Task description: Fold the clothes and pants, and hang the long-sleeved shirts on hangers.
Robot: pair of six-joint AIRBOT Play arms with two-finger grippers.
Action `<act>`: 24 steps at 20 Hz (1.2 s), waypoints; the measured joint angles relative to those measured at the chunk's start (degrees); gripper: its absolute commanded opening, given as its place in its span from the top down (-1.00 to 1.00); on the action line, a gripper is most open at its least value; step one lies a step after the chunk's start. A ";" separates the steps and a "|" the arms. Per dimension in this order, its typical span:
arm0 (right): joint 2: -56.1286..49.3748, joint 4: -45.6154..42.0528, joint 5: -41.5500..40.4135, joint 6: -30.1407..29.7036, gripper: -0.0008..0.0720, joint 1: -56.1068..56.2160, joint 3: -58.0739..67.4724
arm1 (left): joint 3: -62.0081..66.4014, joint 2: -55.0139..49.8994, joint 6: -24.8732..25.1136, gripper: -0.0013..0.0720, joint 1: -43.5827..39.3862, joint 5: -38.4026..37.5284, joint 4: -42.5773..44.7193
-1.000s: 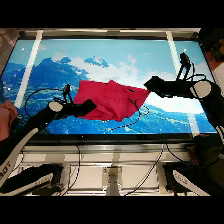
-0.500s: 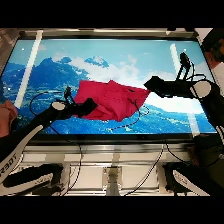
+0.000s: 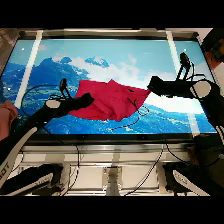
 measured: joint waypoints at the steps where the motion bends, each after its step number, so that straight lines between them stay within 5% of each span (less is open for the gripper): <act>1: -0.04 -0.44 0.00 -0.04 0.94 0.00 0.00 | 0.04 2.69 0.52 0.96 0.11 1.07 2.95; 8: -4.57 2.78 -1.09 -2.93 0.92 1.62 0.00 | 0.04 15.85 1.29 0.95 0.17 0.37 19.41; 9: -5.86 4.09 -1.31 -4.31 0.70 2.91 0.00 | 0.04 16.28 1.07 0.95 0.20 -0.13 21.16; 10: -7.39 5.22 -1.95 -5.92 0.13 4.63 0.00 | 0.04 16.39 0.72 0.95 0.22 -0.63 22.43; 11: -9.01 5.88 -3.21 -7.61 -0.20 6.64 0.00 | 0.02 16.33 0.44 0.95 0.22 -1.11 23.61; 19: -20.11 7.85 -23.85 -12.74 -0.26 18.08 0.00 | 0.00 12.00 -0.11 0.95 0.22 -9.07 26.82; 24: -23.10 7.69 -27.50 -7.80 -0.26 13.38 0.00 | -0.04 10.51 -0.13 0.95 0.22 -11.45 27.56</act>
